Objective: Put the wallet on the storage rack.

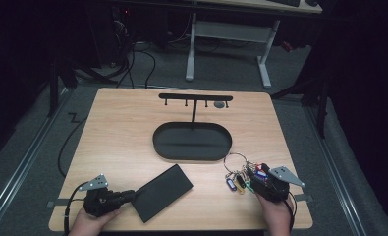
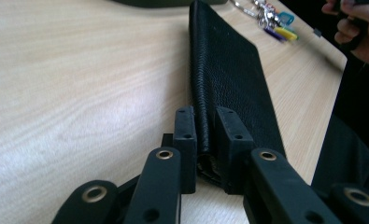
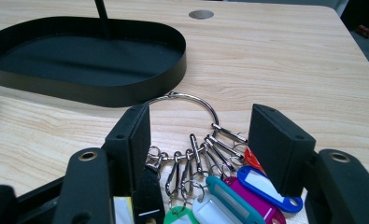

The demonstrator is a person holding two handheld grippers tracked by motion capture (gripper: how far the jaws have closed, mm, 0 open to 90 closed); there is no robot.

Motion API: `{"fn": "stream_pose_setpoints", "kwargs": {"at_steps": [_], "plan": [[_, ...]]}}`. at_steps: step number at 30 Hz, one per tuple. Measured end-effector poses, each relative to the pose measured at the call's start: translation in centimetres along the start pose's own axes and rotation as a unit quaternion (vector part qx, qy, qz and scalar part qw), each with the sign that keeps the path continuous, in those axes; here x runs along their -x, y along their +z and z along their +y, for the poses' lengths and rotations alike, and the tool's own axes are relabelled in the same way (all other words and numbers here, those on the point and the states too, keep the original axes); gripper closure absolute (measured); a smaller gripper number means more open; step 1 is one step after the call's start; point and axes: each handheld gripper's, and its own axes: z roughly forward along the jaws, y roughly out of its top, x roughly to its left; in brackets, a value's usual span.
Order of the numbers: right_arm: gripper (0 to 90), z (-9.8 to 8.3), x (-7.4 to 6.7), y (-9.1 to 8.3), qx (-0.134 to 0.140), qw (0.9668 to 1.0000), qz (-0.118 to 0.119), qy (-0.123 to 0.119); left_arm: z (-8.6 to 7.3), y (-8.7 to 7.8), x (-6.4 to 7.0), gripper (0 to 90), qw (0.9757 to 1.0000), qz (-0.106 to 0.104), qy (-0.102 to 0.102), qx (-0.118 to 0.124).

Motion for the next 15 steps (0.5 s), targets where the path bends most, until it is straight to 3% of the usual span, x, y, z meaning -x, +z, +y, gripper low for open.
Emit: {"fn": "stream_pose_setpoints", "kwargs": {"at_steps": [7,15], "plan": [[39.5,-0.1,0.3,-0.2,0.004,1.0,-0.002,0.009,0.7,-0.9,0.5,80.0,0.999,0.026,0.03,0.019],[39.5,-0.2,0.3,-0.1,-0.001,0.9999,-0.003,0.011,1.1,-1.4,0.6,80.0,0.9983,0.031,0.032,0.039]]}}
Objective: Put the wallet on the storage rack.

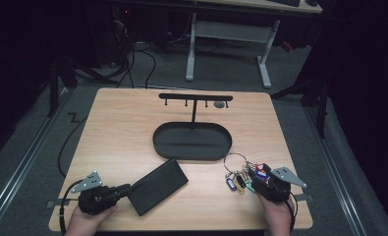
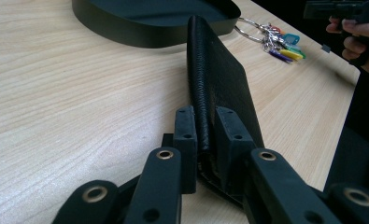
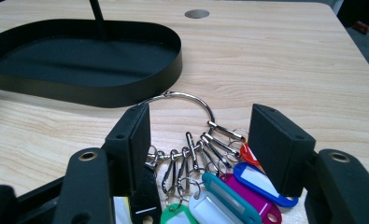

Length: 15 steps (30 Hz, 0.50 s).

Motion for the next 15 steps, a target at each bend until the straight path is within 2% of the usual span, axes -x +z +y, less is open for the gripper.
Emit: {"fn": "stream_pose_setpoints", "kwargs": {"at_steps": [9,15], "plan": [[39.6,-0.1,0.1,0.1,-0.003,1.0,0.0,-0.003,0.7,-0.5,0.2,80.1,0.9996,0.008,0.011,0.024],[39.6,-0.1,0.3,0.0,-0.002,1.0,-0.002,-0.002,1.2,-0.9,0.5,80.3,0.9986,0.016,0.029,0.041]]}}
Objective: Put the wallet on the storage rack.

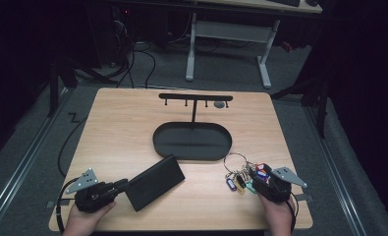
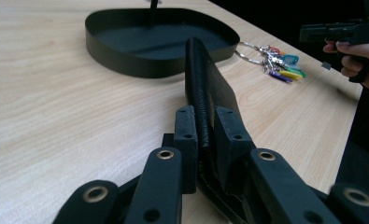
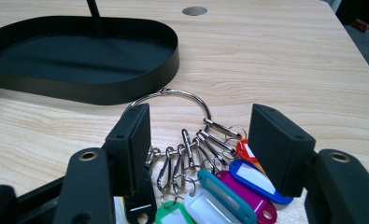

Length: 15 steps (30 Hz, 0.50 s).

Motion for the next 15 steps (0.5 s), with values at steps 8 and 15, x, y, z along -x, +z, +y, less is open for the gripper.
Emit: {"fn": "stream_pose_setpoints", "kwargs": {"at_steps": [8,15], "plan": [[39.9,-0.2,-0.1,-0.1,-0.005,1.0,-0.002,-0.004,0.8,-0.2,0.1,80.4,0.9995,-0.002,0.025,0.02],[39.9,-0.5,0.3,-0.5,-0.005,1.0,-0.008,0.003,1.6,0.3,-1.0,80.6,0.9994,0.003,0.018,0.028]]}}
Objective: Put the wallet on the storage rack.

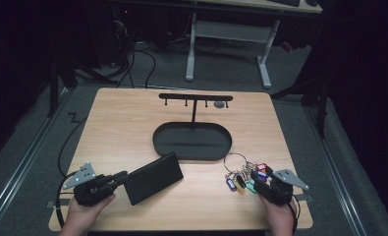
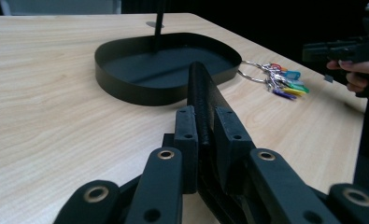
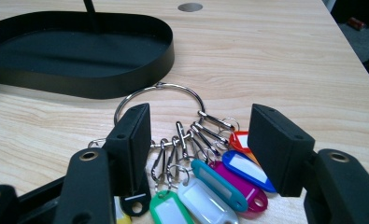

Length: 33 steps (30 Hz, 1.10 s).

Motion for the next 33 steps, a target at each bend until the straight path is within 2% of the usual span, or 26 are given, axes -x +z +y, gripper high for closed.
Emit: {"fn": "stream_pose_setpoints", "kwargs": {"at_steps": [7,11,14,16,24,33], "plan": [[40.0,-0.3,0.1,-0.4,-0.001,1.0,-0.005,0.0,0.4,0.2,-0.8,80.8,0.9999,0.01,0.004,0.007],[40.1,-0.5,0.4,-0.7,0.0,1.0,-0.007,0.007,0.3,0.0,-0.5,80.7,0.9999,0.003,0.013,0.008],[40.1,-0.4,0.4,-0.6,0.002,1.0,-0.007,0.006,-0.2,-0.1,-0.1,80.5,0.9994,-0.003,0.032,0.011],[40.1,-0.3,0.3,-0.5,0.003,1.0,-0.005,0.005,-0.4,-0.3,0.1,80.4,0.9994,-0.006,0.033,0.012],[40.1,0.6,-0.5,0.7,0.005,0.9999,0.01,-0.002,-1.5,-0.9,2.3,80.3,0.9974,-0.015,0.071,0.001],[40.2,1.2,-1.2,1.7,0.007,0.9997,0.022,-0.01,-2.2,-1.4,4.2,80.0,0.9955,-0.033,0.089,-0.006]]}}
